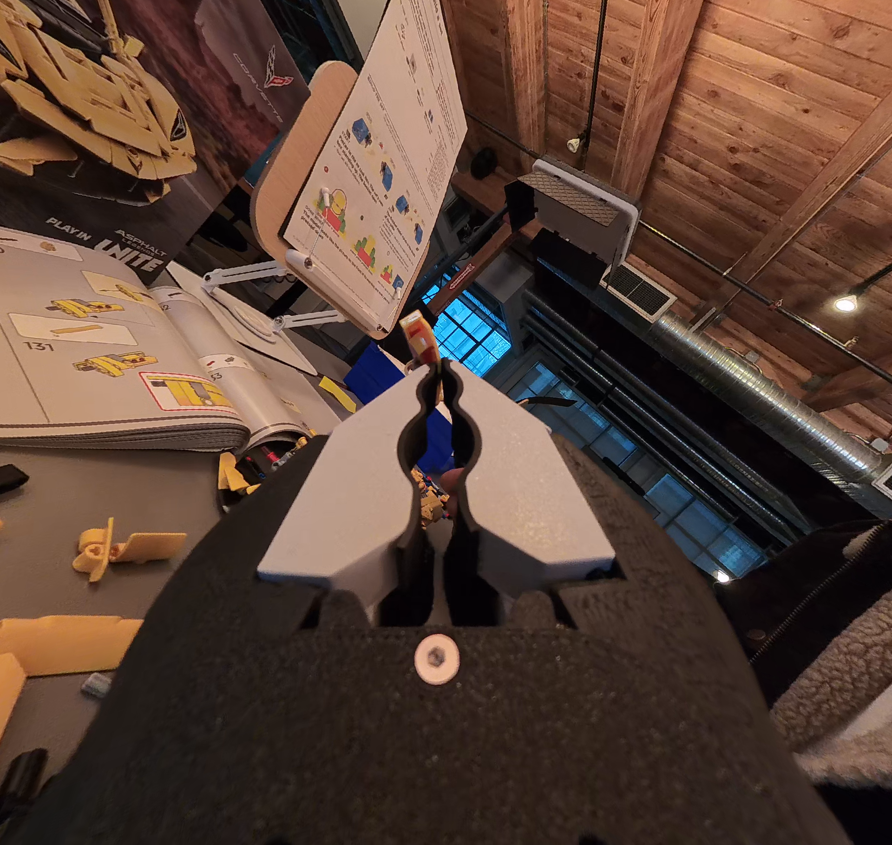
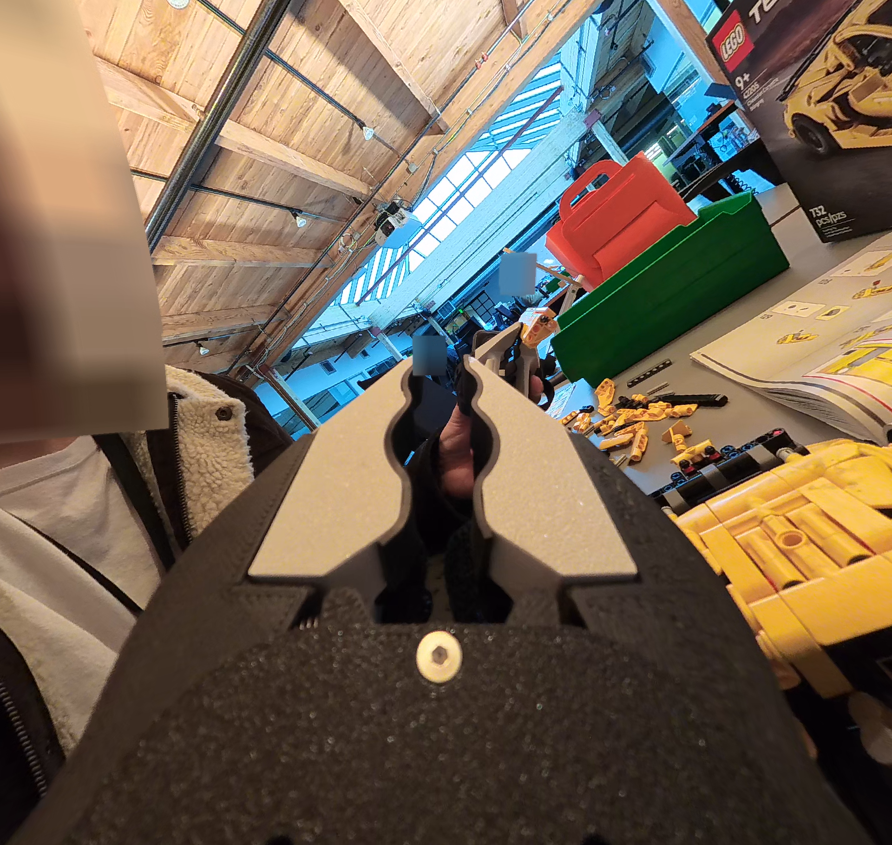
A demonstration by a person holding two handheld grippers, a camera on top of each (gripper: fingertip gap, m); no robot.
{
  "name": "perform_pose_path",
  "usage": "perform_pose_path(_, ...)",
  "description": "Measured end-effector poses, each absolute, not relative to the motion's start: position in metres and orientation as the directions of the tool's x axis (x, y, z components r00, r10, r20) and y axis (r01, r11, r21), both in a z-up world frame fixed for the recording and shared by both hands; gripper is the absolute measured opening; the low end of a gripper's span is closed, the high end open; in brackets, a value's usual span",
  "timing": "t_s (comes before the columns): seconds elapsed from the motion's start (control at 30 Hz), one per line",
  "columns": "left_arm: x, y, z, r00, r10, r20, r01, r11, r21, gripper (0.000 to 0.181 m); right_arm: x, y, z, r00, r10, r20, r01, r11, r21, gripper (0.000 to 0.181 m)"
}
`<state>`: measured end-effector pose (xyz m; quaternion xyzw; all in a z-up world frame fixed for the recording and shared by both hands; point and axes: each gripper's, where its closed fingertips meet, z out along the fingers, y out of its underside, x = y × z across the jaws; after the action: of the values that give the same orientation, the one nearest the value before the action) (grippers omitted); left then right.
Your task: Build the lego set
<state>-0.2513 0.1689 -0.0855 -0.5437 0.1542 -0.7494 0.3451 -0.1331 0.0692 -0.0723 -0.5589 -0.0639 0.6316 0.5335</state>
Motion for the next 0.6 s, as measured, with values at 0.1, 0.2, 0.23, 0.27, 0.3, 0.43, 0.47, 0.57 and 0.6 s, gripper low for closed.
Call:
perform_pose_path(0.1, -0.251, 0.168, -0.086, -0.176, -0.682, 0.710, 0.345, -0.718, -0.604, 0.001, -0.134, 0.069, -0.073, 0.191, 0.745, -0.639, -0.600, -0.426, -0.677, 0.014)
perform_pose_path(0.2, -0.251, 0.168, -0.085, -0.180, -0.680, 0.711, 0.347, -0.720, -0.600, 0.001, -0.136, 0.069, -0.072, 0.193, 0.743, -0.641, -0.598, -0.429, -0.677, 0.014)
perform_pose_path(0.23, -0.251, 0.165, -0.083, -0.208, -0.674, 0.709, 0.346, -0.728, -0.592, 0.001, -0.137, 0.069, -0.073, 0.204, 0.740, -0.641, -0.594, -0.426, -0.682, 0.014)
perform_pose_path(0.27, -0.250, 0.159, -0.077, -0.266, -0.661, 0.701, 0.339, -0.745, -0.574, 0.001, -0.139, 0.068, -0.076, 0.227, 0.740, -0.634, -0.574, -0.424, -0.700, 0.015)
perform_pose_path(0.3, -0.249, 0.149, -0.069, -0.349, -0.636, 0.688, 0.325, -0.771, -0.548, 0.001, -0.147, 0.068, -0.077, 0.241, 0.745, -0.622, -0.548, -0.424, -0.721, 0.015)
perform_pose_path(0.43, -0.252, 0.117, -0.042, -0.717, -0.351, 0.603, 0.202, -0.931, -0.303, 0.001, -0.195, 0.056, -0.066, 0.042, 0.773, -0.633, -0.512, -0.527, -0.678, 0.029)
perform_pose_path(0.47, -0.249, 0.112, -0.042, -0.744, -0.304, 0.594, 0.166, -0.946, -0.277, 0.001, -0.205, 0.052, -0.059, -0.028, 0.771, -0.637, -0.512, -0.558, -0.653, 0.029)
perform_pose_path(0.57, -0.245, 0.088, -0.034, -0.792, -0.267, 0.549, 0.089, -0.940, -0.328, 0.001, -0.221, 0.046, -0.042, -0.149, 0.776, -0.613, -0.527, -0.587, -0.615, 0.030)
perform_pose_path(0.6, -0.243, 0.078, -0.031, -0.807, -0.260, 0.531, 0.070, -0.934, -0.351, 0.001, -0.222, 0.045, -0.038, -0.173, 0.776, -0.606, -0.534, -0.591, -0.604, 0.030)
